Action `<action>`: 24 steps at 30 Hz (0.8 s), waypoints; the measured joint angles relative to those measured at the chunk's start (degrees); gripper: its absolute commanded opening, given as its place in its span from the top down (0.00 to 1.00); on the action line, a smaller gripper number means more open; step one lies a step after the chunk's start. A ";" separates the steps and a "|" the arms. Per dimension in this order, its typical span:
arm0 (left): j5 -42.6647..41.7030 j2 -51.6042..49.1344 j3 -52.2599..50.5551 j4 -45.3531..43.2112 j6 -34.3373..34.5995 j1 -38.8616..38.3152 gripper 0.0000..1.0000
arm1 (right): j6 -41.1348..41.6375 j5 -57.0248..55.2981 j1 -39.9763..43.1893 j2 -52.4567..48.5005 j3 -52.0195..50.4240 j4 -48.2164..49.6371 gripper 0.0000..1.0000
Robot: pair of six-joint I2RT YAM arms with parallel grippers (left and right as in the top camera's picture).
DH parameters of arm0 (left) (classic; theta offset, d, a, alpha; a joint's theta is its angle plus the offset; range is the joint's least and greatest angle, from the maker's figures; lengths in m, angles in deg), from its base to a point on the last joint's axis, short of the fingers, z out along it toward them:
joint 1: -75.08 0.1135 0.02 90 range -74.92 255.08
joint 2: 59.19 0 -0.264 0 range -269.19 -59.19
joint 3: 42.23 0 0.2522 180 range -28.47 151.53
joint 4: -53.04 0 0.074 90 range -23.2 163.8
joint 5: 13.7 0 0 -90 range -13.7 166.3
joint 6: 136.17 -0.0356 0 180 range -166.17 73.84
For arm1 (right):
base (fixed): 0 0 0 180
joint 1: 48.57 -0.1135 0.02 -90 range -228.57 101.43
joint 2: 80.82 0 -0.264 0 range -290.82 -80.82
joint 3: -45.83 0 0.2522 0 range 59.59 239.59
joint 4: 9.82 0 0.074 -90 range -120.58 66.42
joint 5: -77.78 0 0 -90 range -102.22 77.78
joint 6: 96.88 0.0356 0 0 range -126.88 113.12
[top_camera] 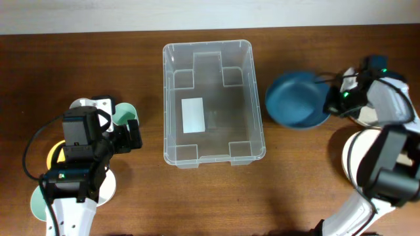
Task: Pack container
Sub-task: 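Lift the blue plate with the right gripper and lower it into the container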
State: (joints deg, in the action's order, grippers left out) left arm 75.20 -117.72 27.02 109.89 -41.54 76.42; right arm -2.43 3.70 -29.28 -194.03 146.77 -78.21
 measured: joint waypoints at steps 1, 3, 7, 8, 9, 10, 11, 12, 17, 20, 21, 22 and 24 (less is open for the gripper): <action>0.00 0.00 0.00 0.00 0.02 0.00 0.00 | 0.39 -0.07 0.00 1.55 0.96 -0.02 0.96; 0.00 0.00 0.00 0.00 0.00 0.00 0.00 | 1.51 -0.07 0.00 5.01 3.08 -0.26 0.97; 0.00 0.00 0.00 0.00 0.00 0.00 0.00 | 2.64 -0.17 -0.37 11.85 6.34 -0.70 0.96; 0.00 0.00 0.00 0.00 0.00 0.00 0.00 | 2.86 -0.24 -0.85 13.49 6.93 -0.87 0.96; 0.00 0.00 0.00 0.00 0.00 0.00 0.00 | 2.91 -0.33 -1.51 14.93 7.39 -1.01 0.96; 0.00 0.00 0.00 0.00 0.00 0.00 0.00 | 3.02 -0.39 -2.51 16.26 7.69 -1.03 0.96; 0.00 0.00 0.00 0.00 0.00 0.00 0.00 | 3.04 -0.46 -4.15 17.62 7.98 -1.05 0.96; 0.00 0.02 0.00 0.00 0.00 0.00 0.00 | 3.04 -0.57 -5.64 18.43 8.20 -1.03 0.96; 0.00 0.00 0.00 -0.02 0.00 0.00 0.00 | 2.86 -1.95 -17.86 20.02 9.03 2.27 0.96; 0.00 0.00 0.00 0.00 0.00 0.00 0.00 | 2.82 -6.40 -25.97 19.87 9.03 5.86 0.96; 0.00 0.00 0.00 0.00 0.00 0.00 0.00 | 2.80 -8.52 -28.61 19.69 9.03 7.28 0.96; 0.00 0.00 0.00 -0.02 0.00 0.00 0.00 | 2.78 -10.43 -30.64 19.45 9.05 8.52 0.96; 0.00 0.00 0.00 0.00 0.00 0.00 0.00 | 2.80 -14.32 -34.60 18.32 9.07 10.99 0.96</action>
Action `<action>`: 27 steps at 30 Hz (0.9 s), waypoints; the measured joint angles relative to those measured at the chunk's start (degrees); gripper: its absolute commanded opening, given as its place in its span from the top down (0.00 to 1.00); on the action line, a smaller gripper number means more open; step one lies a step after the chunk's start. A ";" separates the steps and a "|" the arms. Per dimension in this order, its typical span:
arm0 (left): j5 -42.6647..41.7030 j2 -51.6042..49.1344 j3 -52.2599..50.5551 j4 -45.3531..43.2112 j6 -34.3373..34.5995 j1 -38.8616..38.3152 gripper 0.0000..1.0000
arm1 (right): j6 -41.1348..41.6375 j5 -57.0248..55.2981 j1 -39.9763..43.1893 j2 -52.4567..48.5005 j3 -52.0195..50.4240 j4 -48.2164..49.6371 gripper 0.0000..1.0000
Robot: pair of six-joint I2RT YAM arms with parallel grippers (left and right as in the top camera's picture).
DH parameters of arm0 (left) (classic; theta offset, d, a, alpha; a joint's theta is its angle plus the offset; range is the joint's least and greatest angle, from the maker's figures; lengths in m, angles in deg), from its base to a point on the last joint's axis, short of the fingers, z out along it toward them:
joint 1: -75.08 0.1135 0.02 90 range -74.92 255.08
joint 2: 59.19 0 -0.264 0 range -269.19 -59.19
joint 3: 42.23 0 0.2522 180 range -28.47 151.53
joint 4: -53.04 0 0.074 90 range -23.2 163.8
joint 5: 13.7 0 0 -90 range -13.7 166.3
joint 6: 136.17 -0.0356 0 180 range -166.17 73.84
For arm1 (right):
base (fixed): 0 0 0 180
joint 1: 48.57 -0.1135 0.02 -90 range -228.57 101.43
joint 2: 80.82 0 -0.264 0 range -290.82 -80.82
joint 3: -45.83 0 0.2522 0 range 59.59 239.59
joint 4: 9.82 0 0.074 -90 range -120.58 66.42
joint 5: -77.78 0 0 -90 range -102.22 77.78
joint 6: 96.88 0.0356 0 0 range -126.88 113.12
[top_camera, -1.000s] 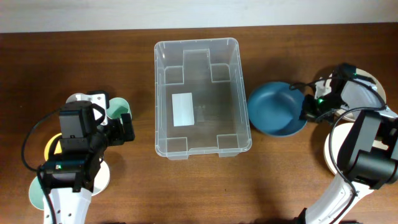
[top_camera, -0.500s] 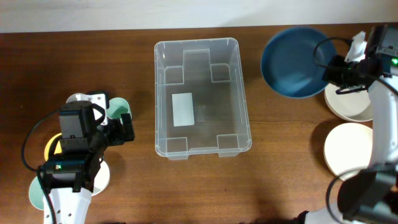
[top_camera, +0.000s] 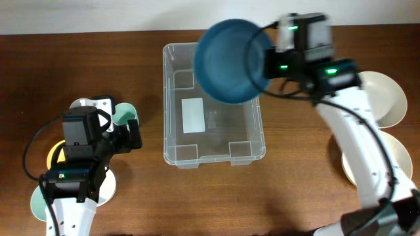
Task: Pack container
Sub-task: 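Lift the blue plate with the right gripper and lower it into the container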
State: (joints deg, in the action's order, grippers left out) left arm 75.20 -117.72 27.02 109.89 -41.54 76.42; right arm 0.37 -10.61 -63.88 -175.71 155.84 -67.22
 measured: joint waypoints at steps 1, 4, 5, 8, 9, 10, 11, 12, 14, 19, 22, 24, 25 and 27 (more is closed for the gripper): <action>0.00 0.00 0.00 -0.02 0.00 0.00 0.00 | -0.02 -2.27 -2.14 -1.42 0.09 1.66 0.96; 0.00 0.02 0.00 0.00 0.00 0.00 0.00 | 0.02 -5.22 -4.37 -5.31 0.31 4.33 0.96; 0.00 0.00 0.00 -0.04 0.02 0.00 0.00 | 0.00 -5.97 -4.72 -7.02 0.31 5.16 0.96; 0.00 0.00 0.00 -0.02 0.00 0.00 0.00 | 0.04 -7.15 -4.94 -12.94 0.31 7.23 0.96; 0.00 0.00 0.00 0.00 0.00 0.00 0.00 | 0.09 -7.45 -4.92 -15.30 0.31 7.82 0.96; -0.02 0.00 0.02 0.00 0.00 0.00 0.00 | 0.04 -7.67 -4.94 -17.16 0.31 8.09 0.96; 0.00 0.00 0.02 -0.02 0.00 0.00 0.00 | 0.07 -7.80 -4.92 -18.51 0.31 8.17 0.96; 0.00 0.00 0.02 0.00 0.00 0.00 0.00 | 0.07 -7.85 -4.92 -20.41 0.31 8.15 0.96; 0.00 0.00 0.02 0.00 0.00 0.00 0.00 | 0.04 -7.85 -4.92 -22.71 0.28 8.13 0.96; 0.00 0.00 0.02 0.00 0.00 0.00 0.00 | 0.17 -7.85 -4.94 -23.80 0.31 8.20 0.84; 0.00 0.00 0.02 0.00 0.02 0.00 0.00 | 0.20 -7.82 -4.94 -23.80 0.31 8.63 0.74; 0.00 0.00 0.02 0.00 0.00 0.00 0.00 | 0.17 -7.80 -4.94 -23.80 0.31 8.48 0.70; 0.00 0.00 0.02 0.00 0.00 0.00 0.00 | 0.13 -7.78 -4.94 -23.80 0.31 8.28 0.70; 0.00 0.00 0.02 0.00 0.00 0.00 0.00 | -0.04 -7.74 -4.94 -23.80 0.37 7.43 0.70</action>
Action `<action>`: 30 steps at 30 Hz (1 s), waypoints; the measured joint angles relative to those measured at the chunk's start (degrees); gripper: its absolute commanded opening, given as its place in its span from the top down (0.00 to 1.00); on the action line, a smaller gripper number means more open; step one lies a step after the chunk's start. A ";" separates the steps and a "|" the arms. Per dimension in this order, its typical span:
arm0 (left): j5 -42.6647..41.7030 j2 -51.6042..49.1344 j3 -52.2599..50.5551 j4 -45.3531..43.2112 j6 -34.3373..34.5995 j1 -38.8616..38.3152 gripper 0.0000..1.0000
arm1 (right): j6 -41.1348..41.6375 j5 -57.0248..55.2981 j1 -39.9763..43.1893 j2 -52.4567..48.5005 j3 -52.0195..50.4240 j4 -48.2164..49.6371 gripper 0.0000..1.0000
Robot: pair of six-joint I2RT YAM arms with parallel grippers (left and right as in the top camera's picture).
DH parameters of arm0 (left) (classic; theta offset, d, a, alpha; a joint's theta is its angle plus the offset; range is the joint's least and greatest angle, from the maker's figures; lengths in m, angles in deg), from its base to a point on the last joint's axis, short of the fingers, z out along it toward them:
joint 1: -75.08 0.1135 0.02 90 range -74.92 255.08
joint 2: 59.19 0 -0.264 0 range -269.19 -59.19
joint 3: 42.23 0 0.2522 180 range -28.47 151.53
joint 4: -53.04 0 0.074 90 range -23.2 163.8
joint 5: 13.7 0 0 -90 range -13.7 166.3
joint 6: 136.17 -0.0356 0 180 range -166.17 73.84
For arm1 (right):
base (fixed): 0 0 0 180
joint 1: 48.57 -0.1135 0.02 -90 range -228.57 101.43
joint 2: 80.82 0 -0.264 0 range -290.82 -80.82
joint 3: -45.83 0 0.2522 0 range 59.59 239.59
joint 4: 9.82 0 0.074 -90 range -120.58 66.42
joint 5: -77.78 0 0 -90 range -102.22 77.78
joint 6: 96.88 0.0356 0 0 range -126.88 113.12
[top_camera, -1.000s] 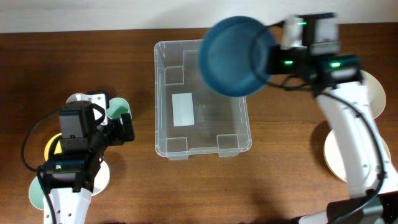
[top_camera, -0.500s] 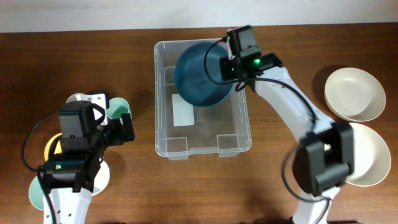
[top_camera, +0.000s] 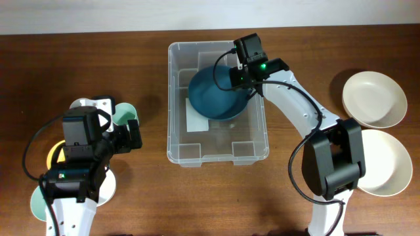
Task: Pack container
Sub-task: 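Lift the blue plate with the right gripper and lower it into the container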
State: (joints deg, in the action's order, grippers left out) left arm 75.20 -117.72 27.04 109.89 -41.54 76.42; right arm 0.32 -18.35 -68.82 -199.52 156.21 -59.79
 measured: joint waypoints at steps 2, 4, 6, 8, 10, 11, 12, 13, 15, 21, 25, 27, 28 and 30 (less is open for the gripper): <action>0.00 0.00 0.00 0.00 0.00 0.00 0.00 | -0.15 0.17 0.00 0.00 0.39 -2.27 0.71; 0.00 0.00 0.00 0.00 0.00 0.00 0.00 | -0.33 0.37 -0.11 0.02 1.49 -5.92 0.75; 0.00 0.00 0.00 0.00 0.00 0.00 0.00 | -0.35 0.37 -0.26 0.24 2.82 -9.60 0.82; -0.02 0.00 0.00 0.00 0.00 0.00 0.00 | -0.59 0.87 -0.46 1.27 4.31 -14.84 0.89; 0.00 0.00 0.00 0.00 0.00 0.00 0.00 | -1.31 2.95 -1.05 3.63 6.01 -21.00 0.94; 0.00 0.00 0.00 0.00 0.00 0.00 0.00 | -1.38 3.96 -1.33 4.59 6.45 -22.67 0.96; 0.00 0.00 0.00 0.00 0.00 0.00 0.00 | -1.57 5.49 -1.77 5.90 6.95 -24.81 0.96; 0.00 0.00 0.00 0.00 0.00 0.00 0.00 | -1.66 6.95 -2.29 7.21 7.39 -26.73 0.96; 0.00 0.00 0.00 0.00 0.00 0.00 0.00 | -1.90 9.42 -3.41 9.14 8.02 -30.16 0.96; 0.00 0.00 0.00 0.00 0.00 0.00 0.00 | -2.97 14.84 -9.73 10.64 7.39 -36.92 0.96; 0.00 0.00 0.00 0.00 0.00 0.00 0.00 | -3.13 16.26 -13.86 10.64 5.42 -37.09 0.96; 0.00 0.00 0.00 0.00 0.00 0.00 0.00 | -3.08 16.65 -15.50 10.64 4.28 -37.13 0.96; 0.00 0.00 0.00 0.00 0.00 0.00 0.00 | -2.93 16.83 -16.11 10.64 3.69 -37.16 0.96; 0.00 0.00 0.00 0.00 0.00 0.00 0.00 | -2.80 17.27 -16.98 10.64 2.21 -37.20 0.96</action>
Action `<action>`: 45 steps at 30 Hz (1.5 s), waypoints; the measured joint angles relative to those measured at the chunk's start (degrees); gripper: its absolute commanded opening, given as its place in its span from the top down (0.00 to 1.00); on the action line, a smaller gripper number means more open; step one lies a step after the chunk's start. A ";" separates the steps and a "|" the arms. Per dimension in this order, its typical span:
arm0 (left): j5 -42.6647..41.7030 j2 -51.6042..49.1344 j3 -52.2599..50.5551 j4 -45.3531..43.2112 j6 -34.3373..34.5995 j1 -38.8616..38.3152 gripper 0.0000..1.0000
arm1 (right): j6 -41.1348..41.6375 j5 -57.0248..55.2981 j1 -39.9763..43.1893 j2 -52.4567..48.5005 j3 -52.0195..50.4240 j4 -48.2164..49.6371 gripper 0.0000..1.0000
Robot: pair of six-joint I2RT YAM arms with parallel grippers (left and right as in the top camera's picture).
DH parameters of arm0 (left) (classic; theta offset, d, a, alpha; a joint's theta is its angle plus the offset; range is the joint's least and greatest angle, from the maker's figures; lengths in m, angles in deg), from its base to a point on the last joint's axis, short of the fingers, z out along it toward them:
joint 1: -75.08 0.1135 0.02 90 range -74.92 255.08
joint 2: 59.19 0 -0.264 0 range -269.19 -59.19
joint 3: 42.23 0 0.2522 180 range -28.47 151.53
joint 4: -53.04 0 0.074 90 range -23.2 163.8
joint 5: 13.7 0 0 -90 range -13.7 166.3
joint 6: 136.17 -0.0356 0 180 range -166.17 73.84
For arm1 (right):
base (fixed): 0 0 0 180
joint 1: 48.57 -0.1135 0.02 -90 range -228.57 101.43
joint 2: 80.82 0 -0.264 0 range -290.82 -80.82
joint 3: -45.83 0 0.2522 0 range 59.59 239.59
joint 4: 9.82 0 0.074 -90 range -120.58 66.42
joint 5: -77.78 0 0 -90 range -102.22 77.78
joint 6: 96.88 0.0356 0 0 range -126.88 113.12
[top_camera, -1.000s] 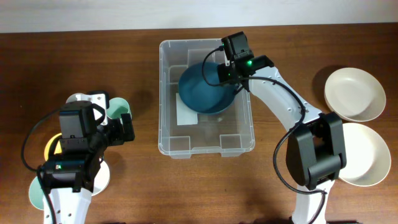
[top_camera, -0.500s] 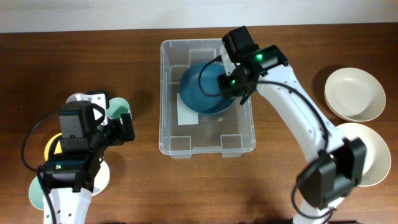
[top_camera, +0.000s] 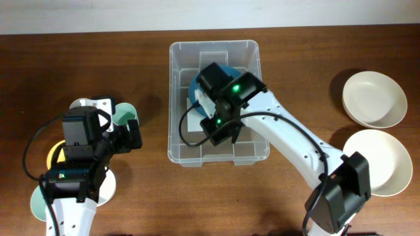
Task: Pack container
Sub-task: 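Lift the blue plate with the right gripper and lower it into the container, then open the right gripper and withdraw it toward the cream bowls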
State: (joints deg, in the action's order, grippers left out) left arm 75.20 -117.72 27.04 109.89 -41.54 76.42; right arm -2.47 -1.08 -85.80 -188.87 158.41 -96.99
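A clear plastic container (top_camera: 257, 98) stands at the table's middle. A dark blue bowl (top_camera: 196, 87) lies inside it, toward the far end, largely covered by my right arm. My right gripper (top_camera: 220, 128) reaches into the container over its middle, nearer than the bowl. Its fingers are hidden under the wrist, so I cannot tell how they stand or whether they touch the bowl. My left gripper (top_camera: 133, 135) hovers at the left of the table beside a green cup (top_camera: 123, 113), open and holding nothing.
Two cream bowls (top_camera: 375, 98) (top_camera: 380, 162) sit at the right. Under and around the left arm are a white dish (top_camera: 84, 103), a yellow item (top_camera: 55, 155), a pale green plate (top_camera: 38, 203) and a white plate (top_camera: 107, 187).
My right gripper has moved from the container's far right, where it held the blue bowl's rim, to over the container's middle. The bowl now lies at the far end. The left arm is unchanged.
My right gripper first held the blue bowl on the table right of the container. Then it held the bowl raised over the container's far right corner, then low inside the container. Now the bowl lies in the container. The left arm stayed still throughout.
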 measured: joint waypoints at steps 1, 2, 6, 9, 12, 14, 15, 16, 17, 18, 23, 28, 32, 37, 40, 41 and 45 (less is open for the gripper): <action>0.00 0.00 0.00 0.00 0.02 0.00 0.00 | 0.13 0.35 -0.17 0.00 -0.68 -0.20 0.96; 0.00 0.00 0.00 0.00 0.00 0.00 0.00 | 0.11 0.79 -0.22 0.00 -1.40 -0.52 0.96; 0.00 0.00 0.00 0.00 0.00 0.00 0.00 | 0.13 2.84 -0.22 0.00 -3.58 -2.91 0.96; 0.00 0.00 0.00 0.00 0.00 0.00 0.00 | 0.13 4.57 -0.22 0.00 -4.98 -5.18 0.96; 0.00 0.00 0.00 0.02 0.00 0.00 0.00 | 0.11 5.55 -0.22 0.00 -5.33 -7.23 0.96; -0.02 0.00 0.00 0.02 0.00 0.00 0.00 | -0.09 6.25 -0.26 0.00 -5.35 -8.31 0.96; 0.00 0.00 0.00 0.02 0.00 0.00 0.00 | -0.39 6.69 -0.26 0.00 -5.35 -8.68 0.96; 0.00 0.00 0.00 0.02 0.00 0.00 0.00 | -0.90 7.19 -0.26 0.00 -5.35 -9.18 0.96; 0.00 0.00 0.00 0.02 0.00 0.00 0.00 | -1.46 7.85 -0.26 0.00 -5.35 -9.79 0.96; 0.00 0.00 0.00 0.02 0.00 0.00 0.00 | -1.70 8.28 -0.26 0.00 -5.35 -10.08 0.96; 0.00 0.00 0.00 0.02 0.00 0.00 0.00 | -2.75 9.33 -0.28 0.00 -5.38 -7.45 0.96; 0.00 0.00 0.00 0.02 0.00 0.00 0.00 | -2.89 5.29 0.15 -0.02 -3.98 -4.31 0.96; 0.00 0.00 0.00 0.00 0.00 0.00 0.00 | -0.13 -2.03 2.71 -0.02 3.43 -4.31 0.95; 0.00 0.00 0.00 0.02 0.00 0.00 0.00 | 3.72 -10.91 11.69 1.07 16.76 -3.63 0.43; 0.00 0.00 0.00 0.04 0.00 0.00 0.00 | 4.15 -14.60 18.84 2.58 22.25 -2.25 0.32; 0.00 0.00 0.00 0.02 0.00 0.00 0.00 | 3.82 -15.43 21.64 3.15 23.19 -1.29 0.28; 0.00 0.00 0.00 0.04 0.00 0.00 0.00 | 1.79 -17.84 32.57 3.82 24.61 0.52 0.24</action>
State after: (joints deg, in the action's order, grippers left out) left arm 75.20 -117.72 27.04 109.94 -41.54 76.42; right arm -0.68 -18.92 -53.23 -185.05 183.03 -96.46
